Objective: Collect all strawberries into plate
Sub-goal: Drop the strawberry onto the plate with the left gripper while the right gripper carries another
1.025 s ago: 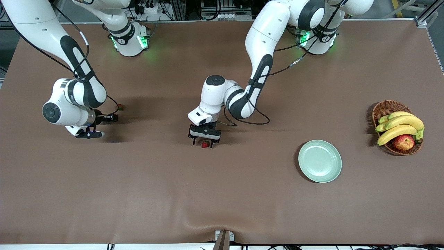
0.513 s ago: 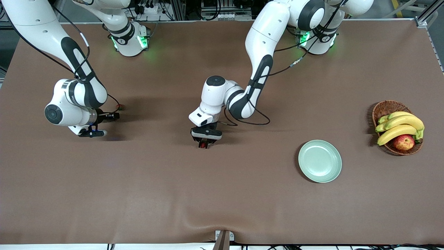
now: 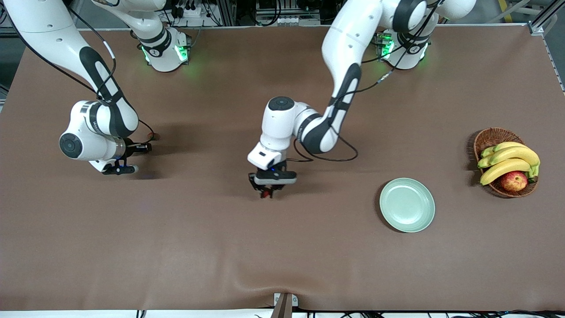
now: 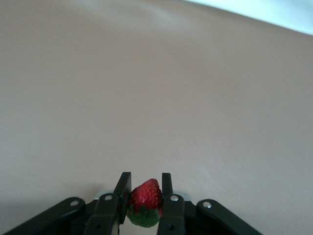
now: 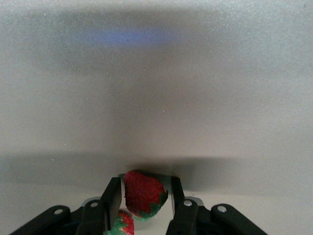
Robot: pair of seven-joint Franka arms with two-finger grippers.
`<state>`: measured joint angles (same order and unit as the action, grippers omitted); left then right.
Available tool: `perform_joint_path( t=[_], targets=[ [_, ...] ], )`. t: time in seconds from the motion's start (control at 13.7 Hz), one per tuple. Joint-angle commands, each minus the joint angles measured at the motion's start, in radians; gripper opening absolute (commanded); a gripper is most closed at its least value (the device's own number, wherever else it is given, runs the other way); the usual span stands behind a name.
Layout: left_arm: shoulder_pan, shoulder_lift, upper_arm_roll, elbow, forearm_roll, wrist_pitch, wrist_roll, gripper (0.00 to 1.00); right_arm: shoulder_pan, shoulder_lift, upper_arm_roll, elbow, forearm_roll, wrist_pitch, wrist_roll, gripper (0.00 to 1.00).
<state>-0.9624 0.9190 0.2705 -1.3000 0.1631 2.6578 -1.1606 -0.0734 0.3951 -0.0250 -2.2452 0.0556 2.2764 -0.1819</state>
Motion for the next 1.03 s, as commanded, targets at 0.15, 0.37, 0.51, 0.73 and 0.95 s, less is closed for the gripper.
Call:
perform_joint_path(
  t=[0.15, 0.37, 0.51, 0.73, 0.95],
  targets=[
    [0.123, -0.192, -0.011, -0.076, 0.012, -0.310, -0.013, 0.00, 0.001, -0.025, 0.002, -0.011, -0.017, -0.003, -0.004, 0.17],
    [0.226, -0.227, -0.013, -0.076, -0.045, -0.441, -0.016, 0.00, 0.017, -0.045, 0.002, 0.019, -0.017, -0.018, -0.002, 0.05],
    [0.299, -0.233, -0.011, -0.076, -0.062, -0.492, -0.005, 0.00, 0.040, -0.056, 0.003, 0.082, -0.011, -0.075, -0.002, 0.02],
    [0.395, -0.229, -0.016, -0.085, -0.065, -0.495, -0.004, 0.00, 0.142, -0.055, 0.003, 0.214, 0.001, -0.150, 0.082, 0.00],
    [0.470, -0.223, -0.020, -0.131, -0.077, -0.495, 0.007, 0.00, 0.305, -0.015, 0.003, 0.294, 0.003, -0.141, 0.373, 0.00]
  ],
)
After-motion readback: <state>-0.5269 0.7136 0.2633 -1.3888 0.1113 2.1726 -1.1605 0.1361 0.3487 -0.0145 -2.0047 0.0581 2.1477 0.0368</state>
